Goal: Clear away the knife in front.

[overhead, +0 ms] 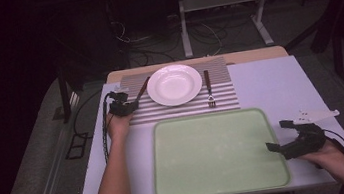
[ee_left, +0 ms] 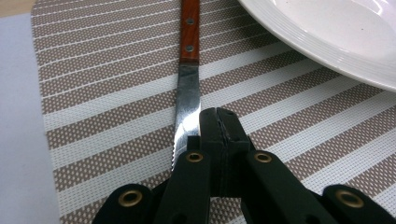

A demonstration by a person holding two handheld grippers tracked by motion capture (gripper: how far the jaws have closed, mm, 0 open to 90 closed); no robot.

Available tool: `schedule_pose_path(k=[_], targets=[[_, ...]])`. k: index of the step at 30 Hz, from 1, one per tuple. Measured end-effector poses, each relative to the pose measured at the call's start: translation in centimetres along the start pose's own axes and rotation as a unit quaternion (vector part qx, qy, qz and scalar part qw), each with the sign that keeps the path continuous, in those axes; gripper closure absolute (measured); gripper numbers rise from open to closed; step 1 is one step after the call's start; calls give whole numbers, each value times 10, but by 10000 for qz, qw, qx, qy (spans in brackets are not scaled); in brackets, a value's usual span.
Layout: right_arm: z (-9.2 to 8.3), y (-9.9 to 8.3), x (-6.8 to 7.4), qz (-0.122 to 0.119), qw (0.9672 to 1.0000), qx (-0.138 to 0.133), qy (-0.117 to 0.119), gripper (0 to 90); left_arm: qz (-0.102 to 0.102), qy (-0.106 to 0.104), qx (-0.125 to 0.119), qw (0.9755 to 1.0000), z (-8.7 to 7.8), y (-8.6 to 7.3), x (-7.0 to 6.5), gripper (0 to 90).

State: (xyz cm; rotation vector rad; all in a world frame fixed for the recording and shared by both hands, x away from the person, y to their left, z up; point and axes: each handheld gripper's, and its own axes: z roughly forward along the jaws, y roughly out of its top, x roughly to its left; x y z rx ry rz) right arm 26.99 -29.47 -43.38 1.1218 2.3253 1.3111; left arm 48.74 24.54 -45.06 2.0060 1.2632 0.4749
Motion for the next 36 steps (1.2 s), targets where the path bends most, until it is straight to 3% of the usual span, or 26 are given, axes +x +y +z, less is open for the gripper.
schedule_pose_path(k=[13, 15, 25, 36], targets=[[0, 0, 0, 5, 10000, 5, -3, 0, -56, 10, -8, 10000, -2, -2, 4, 894], [0, 0, 0, 9, 10000, 3, -3, 0, -98, -39, -37, 9999, -3, -1, 4, 832], [0, 0, 1, 0, 10000, -16, 18, 0, -25, -195, -87, 9998, -10, 7, 2, 704], [-1, 0, 1, 12, 10000, -19, 23, 0, 82, -195, -16, 9998, 0, 29, 8, 596]])
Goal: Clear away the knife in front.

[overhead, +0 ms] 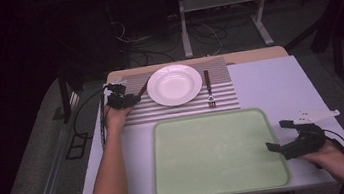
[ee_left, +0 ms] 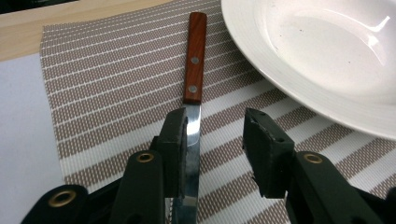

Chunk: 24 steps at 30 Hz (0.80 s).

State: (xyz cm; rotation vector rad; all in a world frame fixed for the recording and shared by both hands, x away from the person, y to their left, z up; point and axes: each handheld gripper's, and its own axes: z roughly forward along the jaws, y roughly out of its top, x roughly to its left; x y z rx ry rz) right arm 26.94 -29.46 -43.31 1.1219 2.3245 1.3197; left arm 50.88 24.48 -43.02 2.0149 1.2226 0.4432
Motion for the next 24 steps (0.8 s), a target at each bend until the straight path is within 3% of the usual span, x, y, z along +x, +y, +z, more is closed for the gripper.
schedule_pose_path(k=[10, 24], targets=[[0, 0, 0, -14, 10000, -1, 20, 0, -54, 38, -47, 10000, 12, 9, 7, 569], [-1, -1, 0, -26, 10000, 4, 18, 0, -49, 108, 27, 9999, 31, 17, 16, 625]])
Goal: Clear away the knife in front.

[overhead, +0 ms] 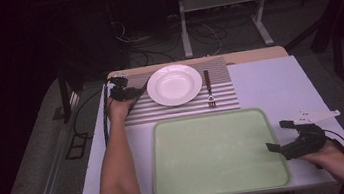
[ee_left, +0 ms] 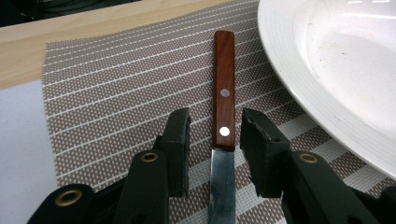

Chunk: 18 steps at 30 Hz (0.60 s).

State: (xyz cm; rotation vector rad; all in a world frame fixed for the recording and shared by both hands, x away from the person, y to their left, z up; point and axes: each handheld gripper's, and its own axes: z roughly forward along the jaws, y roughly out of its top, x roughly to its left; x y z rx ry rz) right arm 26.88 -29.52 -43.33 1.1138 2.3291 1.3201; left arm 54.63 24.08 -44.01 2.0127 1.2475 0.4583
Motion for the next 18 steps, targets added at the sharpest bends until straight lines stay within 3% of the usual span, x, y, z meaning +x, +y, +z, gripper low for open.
schedule_pose_path(k=[18], targets=[[0, 0, 0, 5, 10000, -8, 29, 0, 88, 74, 143, 9998, 13, 0, -5, 691]])
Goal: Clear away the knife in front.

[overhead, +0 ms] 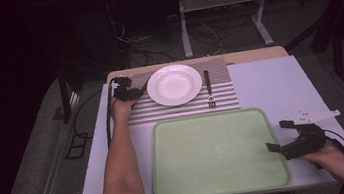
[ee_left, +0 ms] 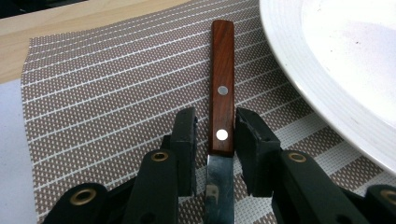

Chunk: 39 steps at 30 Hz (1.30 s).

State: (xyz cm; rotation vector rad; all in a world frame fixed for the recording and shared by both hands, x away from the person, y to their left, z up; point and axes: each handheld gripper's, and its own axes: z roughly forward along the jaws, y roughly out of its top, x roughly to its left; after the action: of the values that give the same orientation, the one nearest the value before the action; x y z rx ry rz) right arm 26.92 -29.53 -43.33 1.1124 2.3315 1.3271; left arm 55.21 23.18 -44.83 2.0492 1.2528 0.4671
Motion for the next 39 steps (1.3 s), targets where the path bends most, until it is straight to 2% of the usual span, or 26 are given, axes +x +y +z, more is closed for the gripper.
schedule_pose_path(k=[7, 8, 10, 21, 27, 30, 33, 35, 39], targets=[[1, 0, 0, -5, 10000, 2, 10, 0, 170, 105, 3, 9998, 0, -1, -3, 707], [1, 0, 0, -1, 10000, -4, 14, 0, 193, 98, -5, 9998, 0, -1, -3, 735], [0, 0, 0, 4, 10000, -8, 16, 0, 180, 107, -25, 9998, 0, -2, -4, 765], [0, 0, 0, 21, 10000, -19, 31, 0, 135, 101, -45, 9998, 0, -2, -3, 772], [0, 0, -1, 29, 10000, -21, 26, 0, 44, 80, -43, 9999, 0, -2, -3, 773], [0, 0, -1, 41, 10000, -33, 28, 0, -155, 22, -29, 9999, -1, -1, -1, 773], [0, 0, -1, 40, 10000, -27, 27, 0, -203, 27, -6, 9998, -2, -1, -1, 773], [0, 0, -1, 44, 10000, -37, 30, 0, -286, 36, -2, 9996, -6, 1, -1, 773], [-1, 0, -1, 36, 10000, -39, 37, 0, -281, 91, 3, 9996, -15, 5, -2, 773]])
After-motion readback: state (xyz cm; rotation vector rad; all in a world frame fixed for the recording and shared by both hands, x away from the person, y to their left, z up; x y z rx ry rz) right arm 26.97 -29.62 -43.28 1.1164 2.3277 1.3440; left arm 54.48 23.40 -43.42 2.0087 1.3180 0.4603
